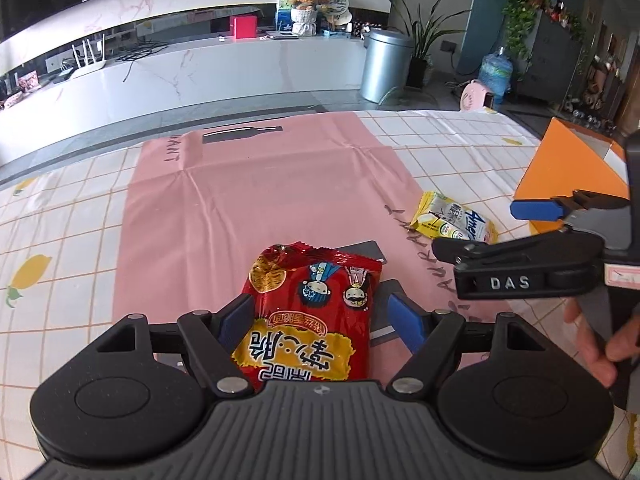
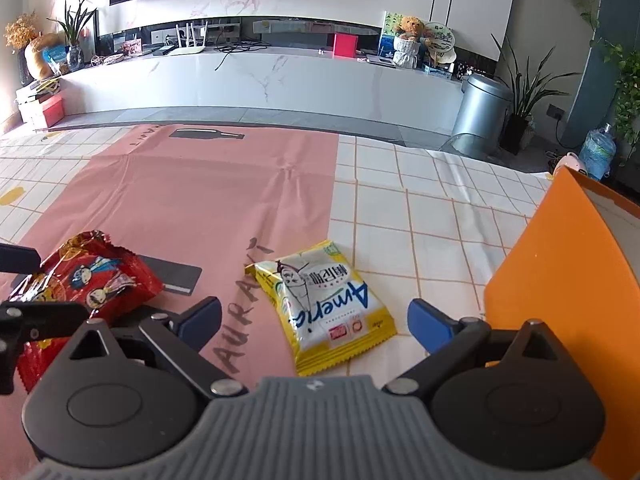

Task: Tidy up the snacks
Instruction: 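Grasp the red chip bag with the left tool while the right tool grasps the yellow Americ bag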

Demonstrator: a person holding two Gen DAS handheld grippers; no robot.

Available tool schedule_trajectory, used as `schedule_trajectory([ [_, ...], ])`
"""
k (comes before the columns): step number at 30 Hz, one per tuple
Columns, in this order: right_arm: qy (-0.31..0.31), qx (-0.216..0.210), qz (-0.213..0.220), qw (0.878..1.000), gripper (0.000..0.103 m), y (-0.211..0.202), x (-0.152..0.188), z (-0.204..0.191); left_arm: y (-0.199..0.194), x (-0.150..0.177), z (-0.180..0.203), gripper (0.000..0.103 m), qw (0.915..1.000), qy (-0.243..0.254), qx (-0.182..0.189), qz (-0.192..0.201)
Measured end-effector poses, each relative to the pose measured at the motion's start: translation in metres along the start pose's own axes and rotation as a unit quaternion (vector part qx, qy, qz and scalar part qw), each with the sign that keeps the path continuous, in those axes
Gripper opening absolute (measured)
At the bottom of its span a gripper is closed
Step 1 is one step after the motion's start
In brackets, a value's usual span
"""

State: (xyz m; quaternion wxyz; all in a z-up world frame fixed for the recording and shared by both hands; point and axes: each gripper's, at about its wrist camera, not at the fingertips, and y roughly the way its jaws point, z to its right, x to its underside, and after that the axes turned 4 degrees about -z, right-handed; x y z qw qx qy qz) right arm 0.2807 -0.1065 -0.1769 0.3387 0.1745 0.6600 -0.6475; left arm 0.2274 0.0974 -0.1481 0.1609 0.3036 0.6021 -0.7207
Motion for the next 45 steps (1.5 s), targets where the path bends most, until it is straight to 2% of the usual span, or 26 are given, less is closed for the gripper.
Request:
schedule_trajectory([
  [4,0.025,-0.006,0.012,1.000,0.099,0.010,-0.005,0.011,0.005,0.001,-0.002,0.091,1.0000,0.005,0.003,-0.001],
  [10,0.049,-0.024,-0.008,0.999,0.099,0.028,0.000,0.017,0.013,0.005,0.004,0.093,0.9974,0.048,-0.053,-0.013],
  [14,0.060,-0.034,-0.006,0.998,0.099,0.030,0.003,0.018,0.019,0.007,-0.001,0.096,0.9967,0.043,-0.066,-0.019],
  [20,0.039,-0.039,0.003,0.998,0.081,0.022,0.006,0.011,0.021,0.005,-0.019,0.098,0.9992,-0.014,-0.026,-0.026],
  [22,0.035,-0.039,0.005,0.999,0.069,0.019,0.007,0.009,0.020,0.005,-0.021,0.099,0.9993,-0.022,-0.021,-0.020],
  [28,0.018,-0.055,-0.005,0.998,0.059,0.008,0.011,-0.001,0.019,0.005,-0.018,0.099,0.9992,-0.024,-0.025,-0.022],
  [37,0.016,-0.059,-0.027,0.998,0.055,-0.005,0.018,-0.007,0.016,0.003,-0.028,0.098,0.9970,-0.075,0.006,-0.020],
  [45,0.011,-0.066,-0.039,0.997,0.055,-0.013,0.023,-0.014,0.013,0.005,-0.018,0.084,0.9968,-0.077,0.004,-0.021],
])
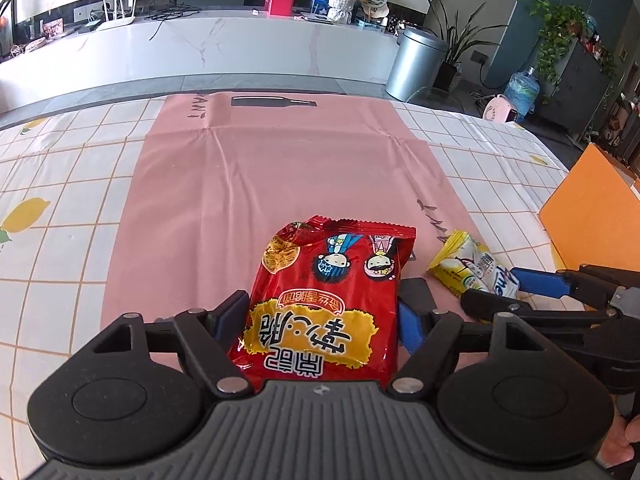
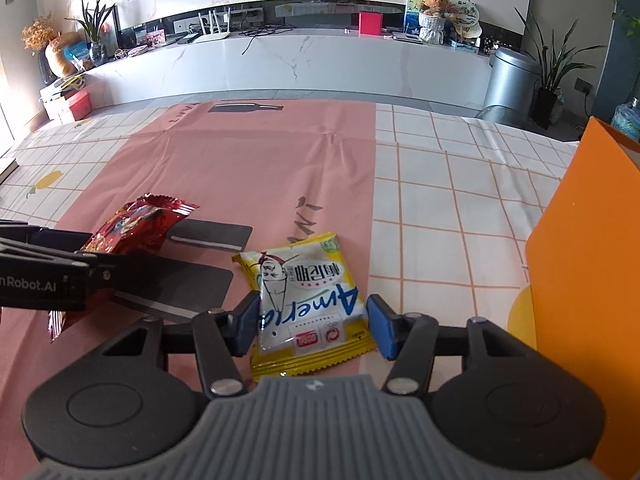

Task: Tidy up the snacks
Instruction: 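Grasp the red chip bag with the left tool while the right tool grasps the yellow Americ bag, then carry both bags into the orange box and open both tools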

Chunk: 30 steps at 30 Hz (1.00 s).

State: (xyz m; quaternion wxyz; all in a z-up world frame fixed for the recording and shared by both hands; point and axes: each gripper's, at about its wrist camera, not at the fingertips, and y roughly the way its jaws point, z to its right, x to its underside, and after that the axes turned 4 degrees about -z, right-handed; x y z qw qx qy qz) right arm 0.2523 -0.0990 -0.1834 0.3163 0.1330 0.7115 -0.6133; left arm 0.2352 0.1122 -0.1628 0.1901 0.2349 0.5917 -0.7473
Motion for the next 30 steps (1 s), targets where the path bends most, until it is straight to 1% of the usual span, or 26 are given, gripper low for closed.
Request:
schedule_trajectory([
  [2,0.004,-0.003,-0.004,1.000,0.055,-0.002,0.001,-0.001,-0.002,0.001,0.001,0.081,0.9999,-0.014,0.005,0.000],
  [4,0.015,-0.004,-0.007,1.000,0.054,-0.005,0.003,0.001,-0.004,0.002,0.002,0.080,0.9996,-0.026,0.006,0.001],
  [7,0.026,-0.003,-0.014,1.000,0.054,-0.015,0.007,0.002,-0.013,0.004,0.006,0.079,0.9994,-0.031,0.010,0.008],
  [10,0.033,-0.010,-0.009,0.999,0.054,-0.031,0.013,0.003,-0.026,0.004,0.017,0.079,0.9994,-0.020,0.017,0.021],
  [13,0.033,-0.011,-0.001,0.999,0.054,-0.051,0.017,0.002,-0.039,0.003,0.031,0.079,0.9995,-0.002,0.024,0.020],
  [16,0.037,-0.007,0.002,0.999,0.054,-0.072,0.019,0.003,-0.053,0.003,0.043,0.079,0.9992,0.000,0.035,0.021],
  [19,0.051,-0.008,0.009,0.999,0.054,-0.096,0.022,0.008,-0.070,0.003,0.056,0.079,0.9989,0.003,0.038,0.027],
  [25,0.072,-0.003,0.045,0.996,0.054,-0.153,0.029,0.021,-0.112,-0.001,0.086,0.079,0.9970,0.009,0.043,0.063],
  [28,0.078,0.008,0.066,0.995,0.054,-0.182,0.035,0.035,-0.129,-0.004,0.108,0.079,0.9951,0.025,0.052,0.080],
  [30,0.086,0.016,0.078,0.993,0.054,-0.199,0.040,0.047,-0.135,-0.006,0.124,0.079,0.9939,0.038,0.061,0.084],
])
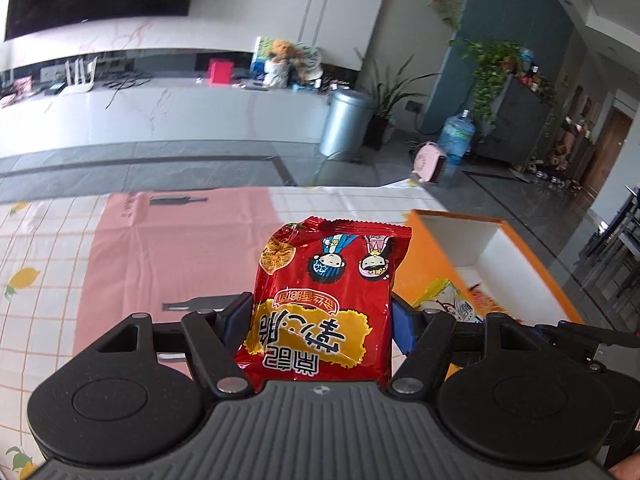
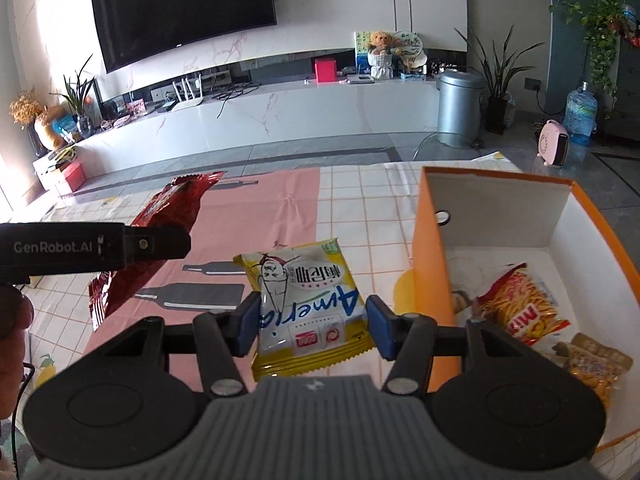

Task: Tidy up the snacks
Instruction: 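Carry both bags into the orange box and open both tools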

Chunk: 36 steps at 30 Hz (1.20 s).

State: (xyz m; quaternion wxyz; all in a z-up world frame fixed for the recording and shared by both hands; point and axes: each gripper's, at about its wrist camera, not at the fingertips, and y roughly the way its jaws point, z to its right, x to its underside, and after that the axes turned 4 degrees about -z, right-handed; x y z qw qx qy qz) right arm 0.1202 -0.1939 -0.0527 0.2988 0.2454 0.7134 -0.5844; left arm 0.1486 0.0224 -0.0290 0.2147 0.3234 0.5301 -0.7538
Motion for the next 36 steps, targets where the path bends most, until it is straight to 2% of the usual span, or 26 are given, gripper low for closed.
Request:
schedule_trajectory([
  [6,0.012,0.044,0.026,0.999,0.054,-0.046,0.003,0.053,0.009,-0.008,0.057,0.079,0.9981,0.055,0.029,-0.007],
  [10,0.018,0.075,0.019,0.997,0.054,-0.060,0.006,0.093,0.024,-0.014,0.093,0.079,0.9946,0.090,0.047,-0.019],
  [15,0.031,0.095,0.006,0.995,0.054,-0.062,0.008,0.138,0.057,-0.024,0.132,0.079,0.9880,0.138,0.052,-0.047],
  [19,0.026,0.098,-0.005,0.995,0.054,-0.053,0.006,0.164,0.084,-0.028,0.162,0.079,0.9792,0.186,0.048,-0.066],
  [25,-0.008,0.088,-0.036,0.995,0.054,-0.024,-0.006,0.189,0.127,-0.033,0.185,0.079,0.9677,0.225,0.045,-0.103],
  [30,-0.028,0.070,-0.075,0.994,0.054,0.006,-0.016,0.205,0.160,-0.033,0.197,0.079,0.9505,0.286,0.013,-0.121],
  [36,-0.047,0.061,-0.107,0.991,0.054,0.039,-0.028,0.208,0.191,-0.035,0.199,0.079,0.9359,0.321,-0.013,-0.144],
])
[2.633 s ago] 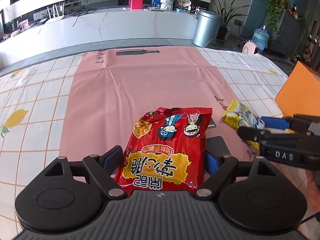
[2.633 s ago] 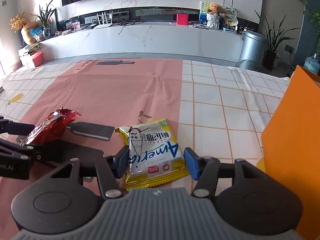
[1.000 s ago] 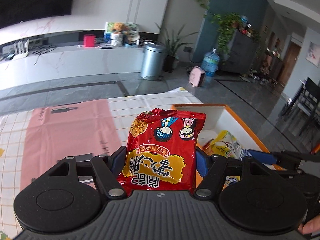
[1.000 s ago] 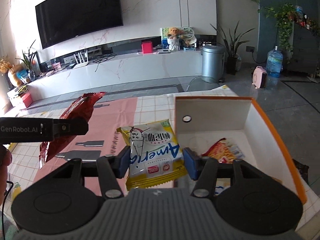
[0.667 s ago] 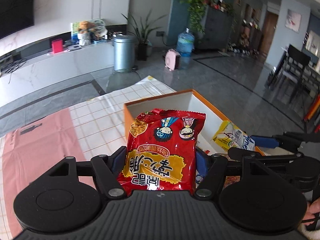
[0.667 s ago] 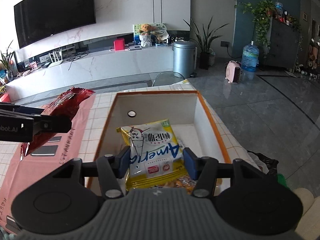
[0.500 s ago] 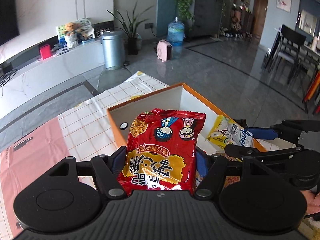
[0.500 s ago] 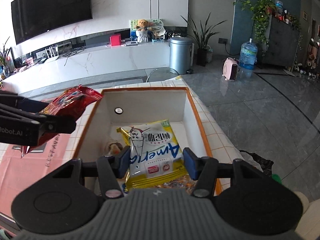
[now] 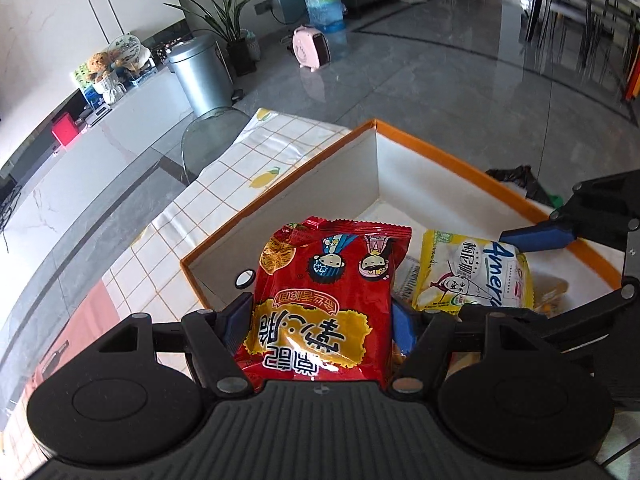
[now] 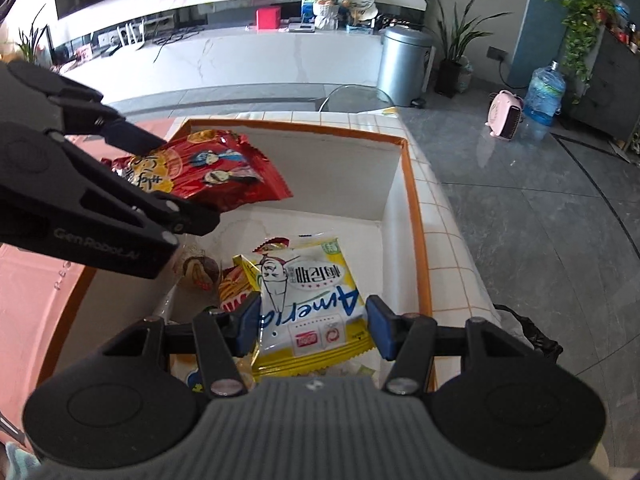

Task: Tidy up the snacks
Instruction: 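Carry both bags into the orange box and open both tools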

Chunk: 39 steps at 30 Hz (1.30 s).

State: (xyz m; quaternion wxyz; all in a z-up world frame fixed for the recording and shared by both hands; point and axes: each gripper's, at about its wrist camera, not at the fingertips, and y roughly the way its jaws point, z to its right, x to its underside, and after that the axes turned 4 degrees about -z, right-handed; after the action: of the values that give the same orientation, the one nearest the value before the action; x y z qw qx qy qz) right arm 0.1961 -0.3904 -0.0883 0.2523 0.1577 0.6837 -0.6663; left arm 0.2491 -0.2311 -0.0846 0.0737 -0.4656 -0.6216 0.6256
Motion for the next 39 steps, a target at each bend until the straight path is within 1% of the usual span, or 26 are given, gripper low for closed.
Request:
schedule_trajectory([
  [5,-0.003,0.008,-0.020,1.000,0.054,0.016,-0.012,-0.003,0.014,-0.007,0.006,0.080,0.9985,0.038,-0.029,-0.028],
  [10,-0.005,0.015,-0.031,0.999,0.056,0.025,-0.017,-0.007,0.023,-0.008,0.012,0.081,0.9968,0.055,-0.046,-0.036],
  [12,-0.002,0.016,-0.033,0.999,0.057,0.028,-0.017,-0.008,0.024,-0.009,0.013,0.082,0.9970,0.053,-0.039,-0.040],
  [14,-0.002,0.017,-0.034,0.999,0.057,0.030,-0.018,-0.008,0.026,-0.009,0.013,0.086,0.9972,0.052,-0.033,-0.042],
  [20,-0.002,0.020,-0.032,0.999,0.061,0.027,-0.015,-0.010,0.026,-0.008,0.010,0.089,0.9973,0.050,-0.036,-0.040],
  [22,-0.001,0.019,-0.028,0.999,0.068,0.024,-0.016,-0.010,0.024,-0.008,0.009,0.089,0.9978,0.046,-0.031,-0.035],
  [27,0.004,0.023,-0.022,1.000,0.073,0.016,-0.018,-0.012,0.015,-0.007,0.005,0.090,0.9988,0.033,-0.022,-0.030],
  [30,0.010,0.024,-0.022,0.999,0.078,0.010,-0.018,-0.012,0.009,-0.009,0.001,0.091,0.9997,0.014,-0.010,-0.017],
  [34,0.012,0.026,-0.019,0.999,0.078,0.003,-0.018,-0.013,0.003,-0.011,-0.007,0.091,0.9994,-0.029,0.017,-0.008],
  [36,0.012,0.029,-0.018,0.999,0.078,0.001,-0.017,-0.012,-0.002,-0.010,-0.007,0.091,0.9992,-0.034,0.020,-0.004],
  [39,0.017,0.025,-0.019,0.999,0.080,-0.006,-0.016,-0.013,-0.015,-0.008,-0.007,0.091,0.9995,-0.028,0.014,0.004],
])
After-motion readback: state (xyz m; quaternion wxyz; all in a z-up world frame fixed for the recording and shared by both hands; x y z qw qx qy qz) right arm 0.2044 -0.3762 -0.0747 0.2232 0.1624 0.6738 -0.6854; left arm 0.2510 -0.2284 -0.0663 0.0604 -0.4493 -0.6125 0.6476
